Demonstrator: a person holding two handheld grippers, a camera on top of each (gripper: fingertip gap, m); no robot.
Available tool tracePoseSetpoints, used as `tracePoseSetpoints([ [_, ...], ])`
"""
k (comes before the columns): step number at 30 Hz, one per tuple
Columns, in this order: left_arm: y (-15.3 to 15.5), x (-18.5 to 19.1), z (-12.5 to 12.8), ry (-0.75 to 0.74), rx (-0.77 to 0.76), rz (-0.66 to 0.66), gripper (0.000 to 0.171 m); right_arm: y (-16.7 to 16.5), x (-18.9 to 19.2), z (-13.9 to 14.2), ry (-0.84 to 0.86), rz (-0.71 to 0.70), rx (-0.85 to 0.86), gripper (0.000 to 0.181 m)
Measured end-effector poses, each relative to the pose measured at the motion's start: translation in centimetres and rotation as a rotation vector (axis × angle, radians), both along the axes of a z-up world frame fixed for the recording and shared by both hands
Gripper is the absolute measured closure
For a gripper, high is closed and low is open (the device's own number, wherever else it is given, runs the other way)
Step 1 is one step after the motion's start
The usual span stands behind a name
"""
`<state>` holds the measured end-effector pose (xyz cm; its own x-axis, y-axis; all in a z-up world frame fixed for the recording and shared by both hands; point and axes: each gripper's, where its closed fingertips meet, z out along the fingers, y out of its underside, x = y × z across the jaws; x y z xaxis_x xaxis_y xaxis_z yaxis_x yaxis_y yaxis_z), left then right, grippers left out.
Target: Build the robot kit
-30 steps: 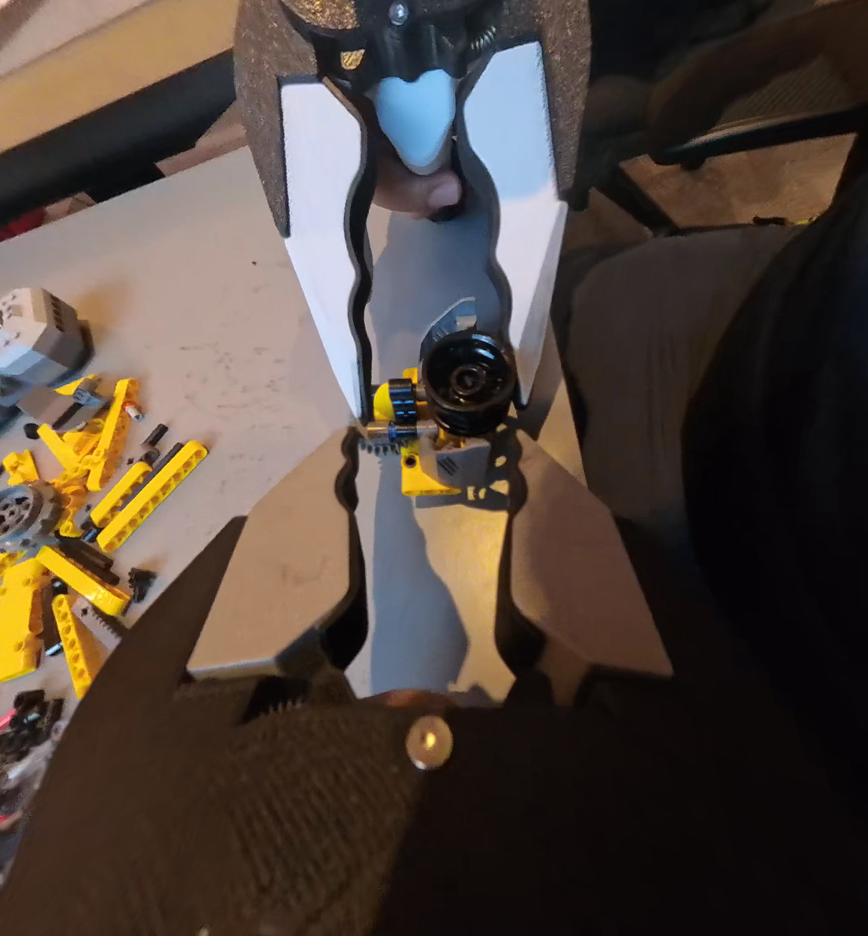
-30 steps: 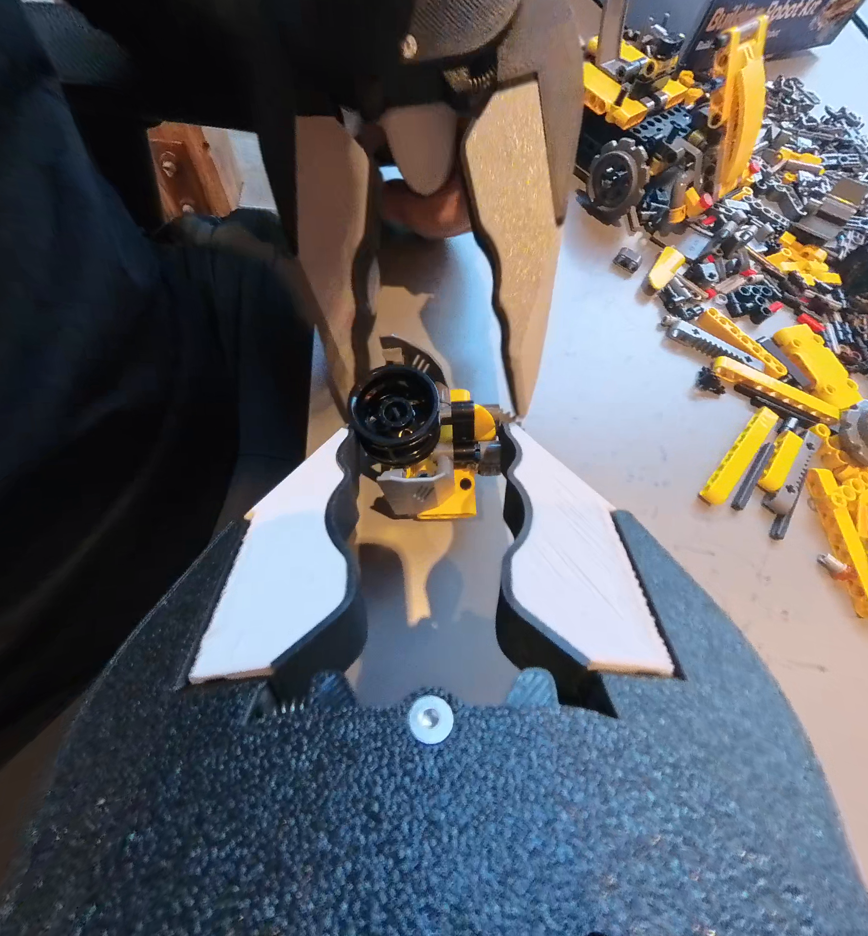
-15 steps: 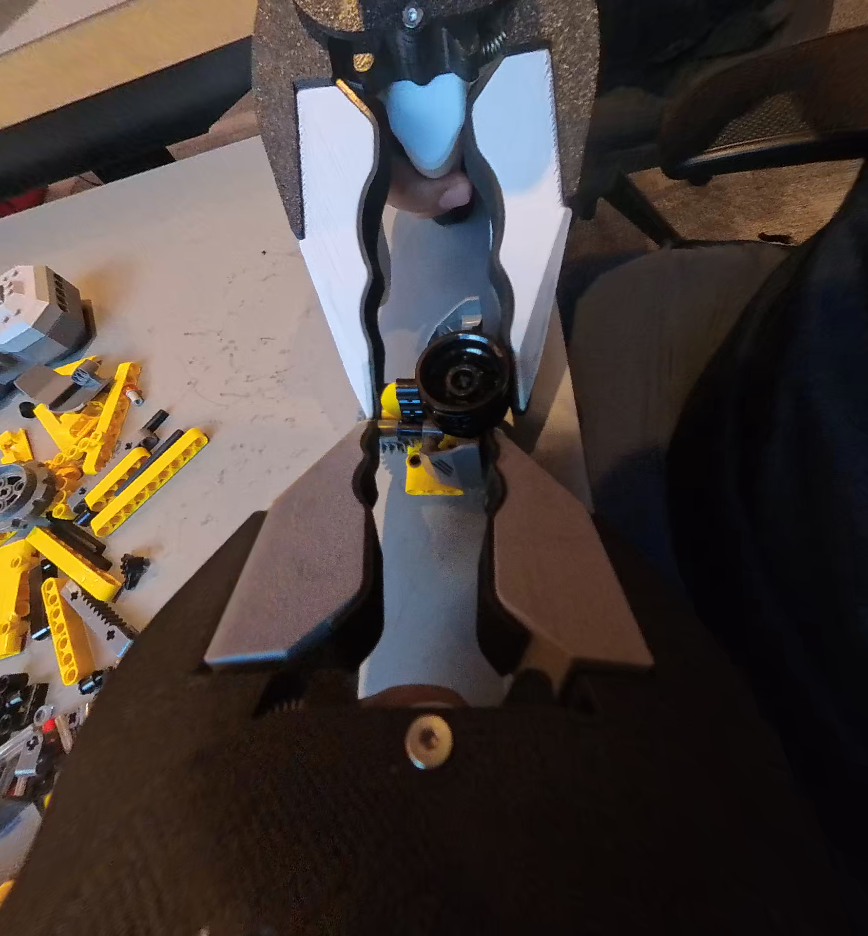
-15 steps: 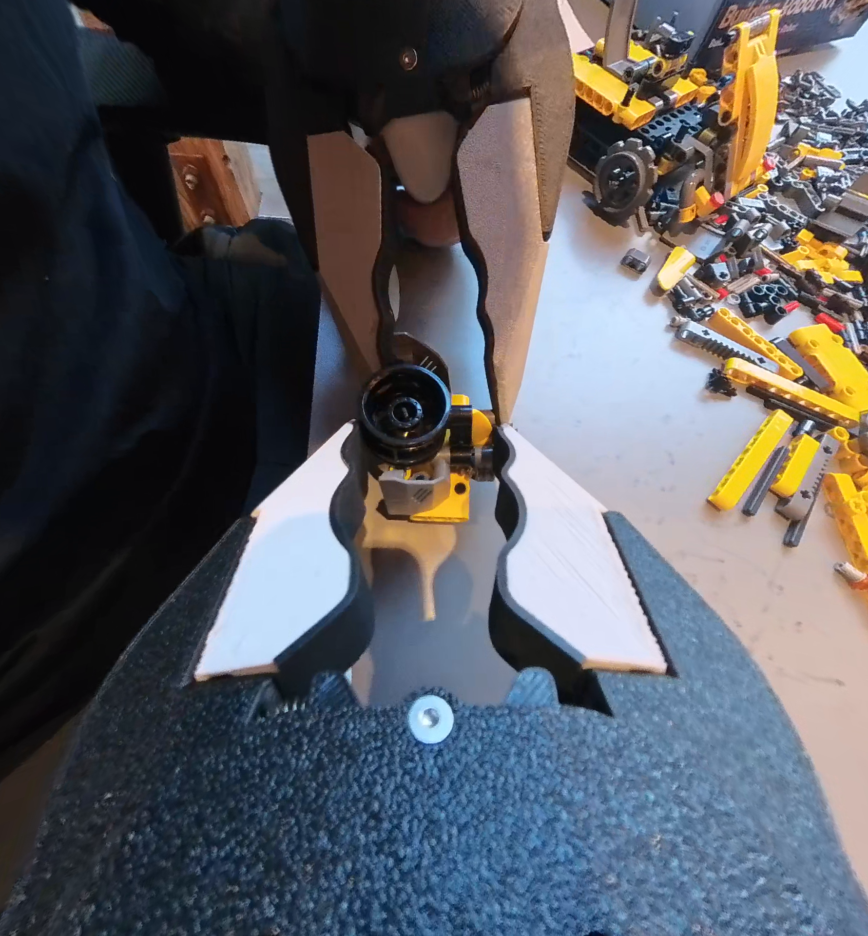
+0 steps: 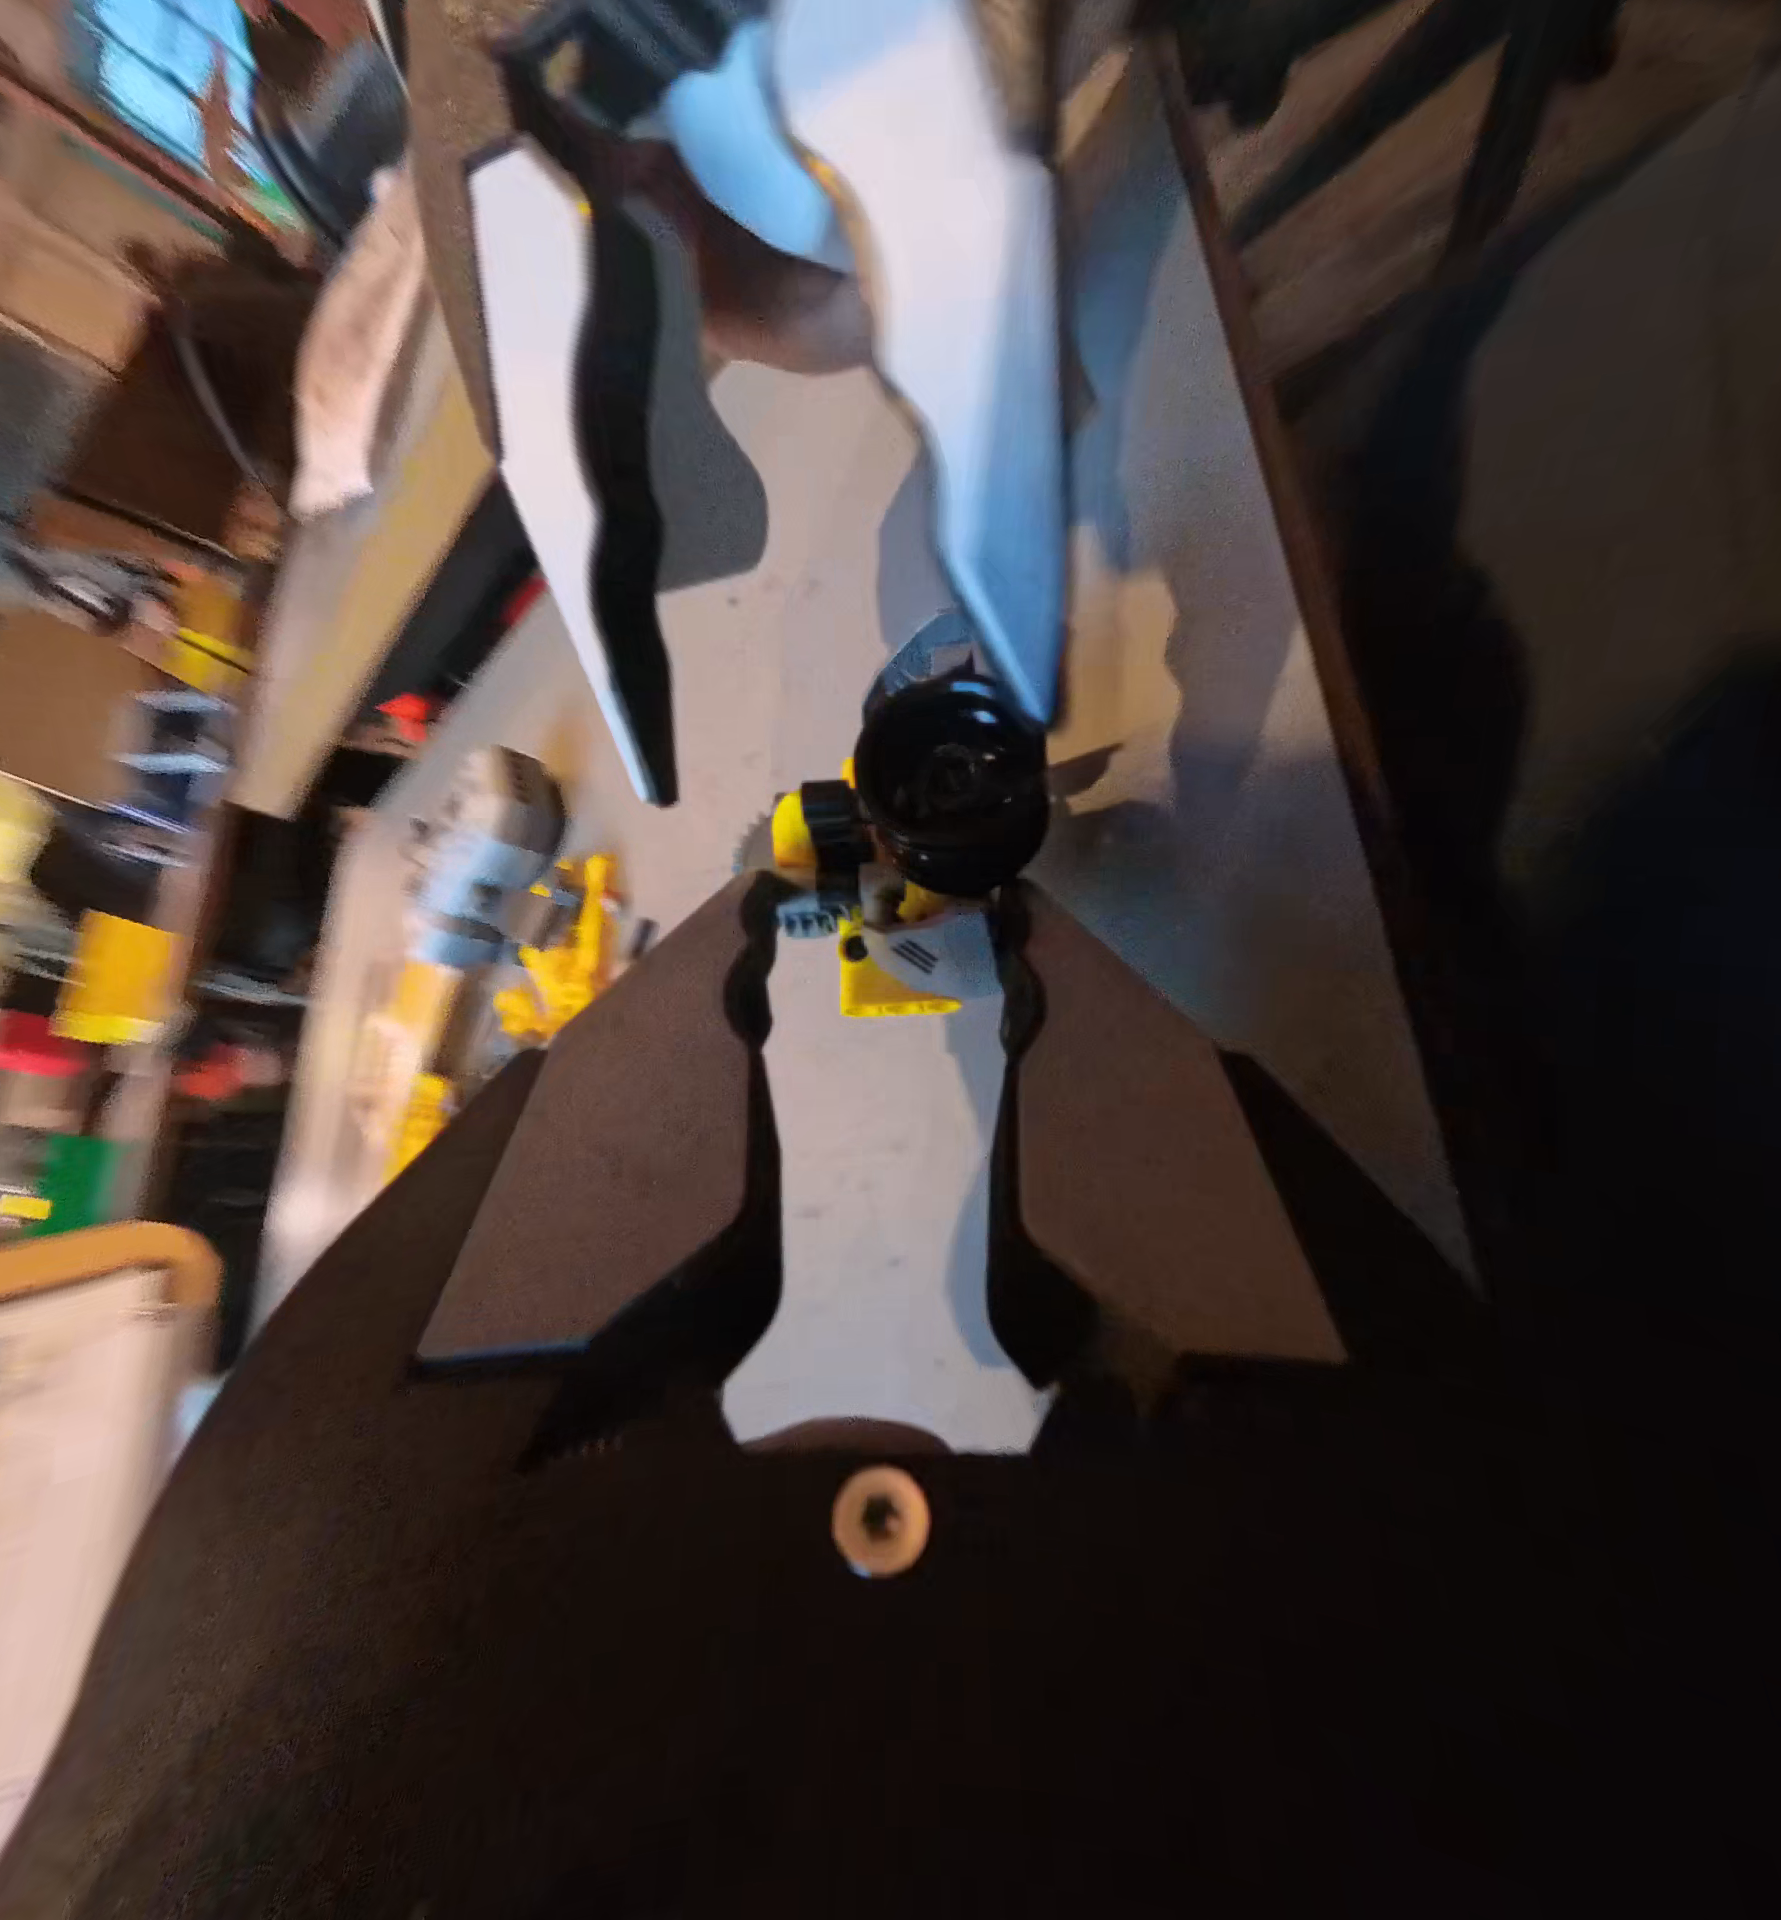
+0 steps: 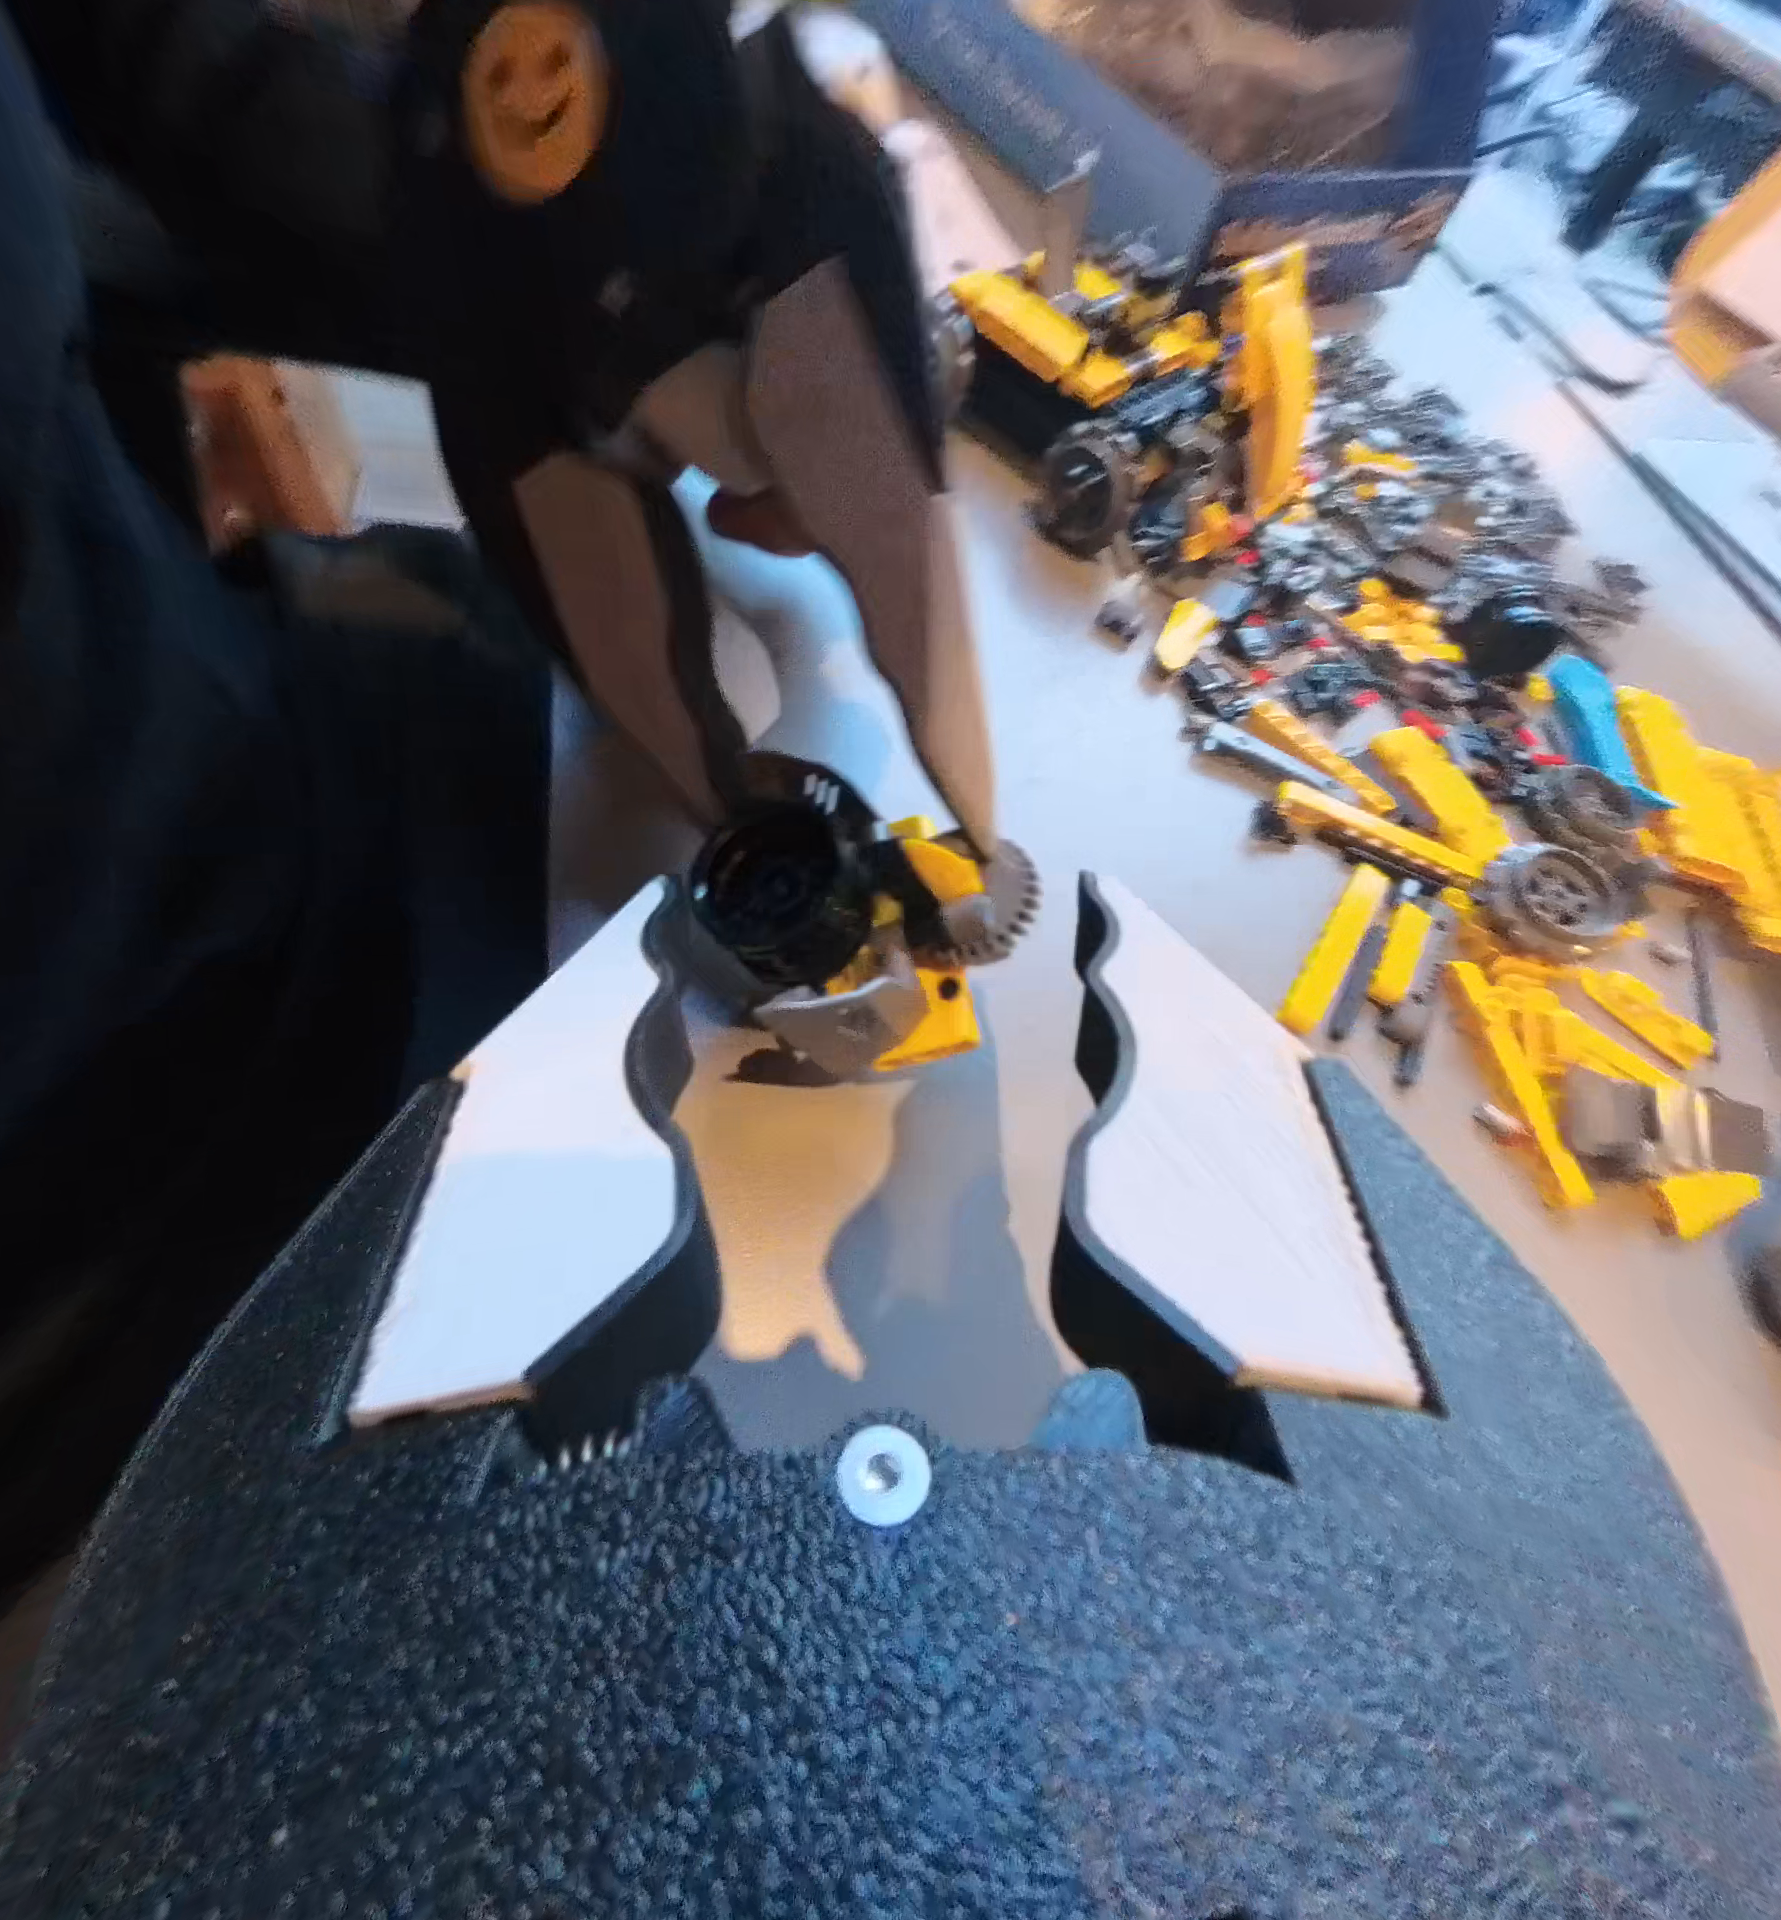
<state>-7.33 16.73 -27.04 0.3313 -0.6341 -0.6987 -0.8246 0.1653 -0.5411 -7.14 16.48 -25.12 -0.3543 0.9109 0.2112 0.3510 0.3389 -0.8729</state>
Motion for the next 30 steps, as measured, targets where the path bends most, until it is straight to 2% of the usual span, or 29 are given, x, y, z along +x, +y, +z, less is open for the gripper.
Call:
tracePoseSetpoints([
  [3,-0.1,-0.1,2.1,0.116,0.281,-0.015,0.132,1.5,0.6,1.7,0.041,-0.094,-0.168,0.104],
  [6,-0.2,-0.5,4.7,0.166,0.545,0.008,0.132,-0.1,1.0,2.6,0.027,-0.039,-0.367,0.097],
  [7,-0.6,-0.4,5.6,0.171,0.614,0.000,0.132,-0.6,0.9,3.0,0.042,-0.031,-0.393,0.092],
  [10,-1.8,0.3,7.6,0.216,0.785,-0.019,0.132,-2.5,0.4,5.3,0.095,0.016,-0.453,0.092],
  [13,-2.7,1.0,8.6,0.276,0.872,-0.048,0.132,-3.0,-0.1,6.1,0.111,-0.013,-0.342,0.122],
  [15,-3.1,0.9,9.0,0.296,0.933,-0.052,0.132,-3.1,-0.1,6.5,0.128,-0.025,-0.230,0.122],
  [16,-3.1,0.8,8.9,0.294,0.942,-0.052,0.126,-2.7,-0.2,6.5,0.140,-0.046,-0.148,0.122],
  [17,-2.8,0.2,8.4,0.285,0.901,-0.024,0.115,-1.7,-0.4,6.3,0.145,-0.095,-0.046,0.123],
  [18,-2.2,-0.7,7.4,0.262,0.800,0.018,0.106,-0.2,-0.7,5.8,0.135,-0.164,0.042,0.124],
  [19,-1.8,-1.5,6.3,0.206,0.663,0.057,0.093,1.2,-0.9,5.0,0.105,-0.216,0.089,0.124],
  [20,-1.8,-2.2,5.0,0.143,0.513,0.090,0.088,1.9,-1.1,3.7,0.046,-0.226,0.084,0.126],
  [22,-2.0,-3.4,3.6,0.020,0.304,0.173,0.090,1.3,-1.0,-0.3,-0.154,-0.180,-0.053,0.124],
  [23,-2.1,-4.1,3.2,-0.035,0.239,0.221,0.087,1.5,-0.9,-2.1,-0.243,-0.197,-0.101,0.103],
  [25,-2.7,-4.8,2.4,-0.137,0.135,0.267,0.092,2.2,-0.7,-4.2,-0.314,-0.221,-0.074,0.104],
  [28,-3.0,-5.9,1.2,-0.220,0.029,0.335,0.098,2.9,-0.9,-4.0,-0.290,-0.235,-0.012,0.113],
  [30,-2.9,-6.4,0.8,-0.234,-0.017,0.371,0.097,2.6,-1.2,-3.3,-0.283,-0.234,-0.058,0.106],
])
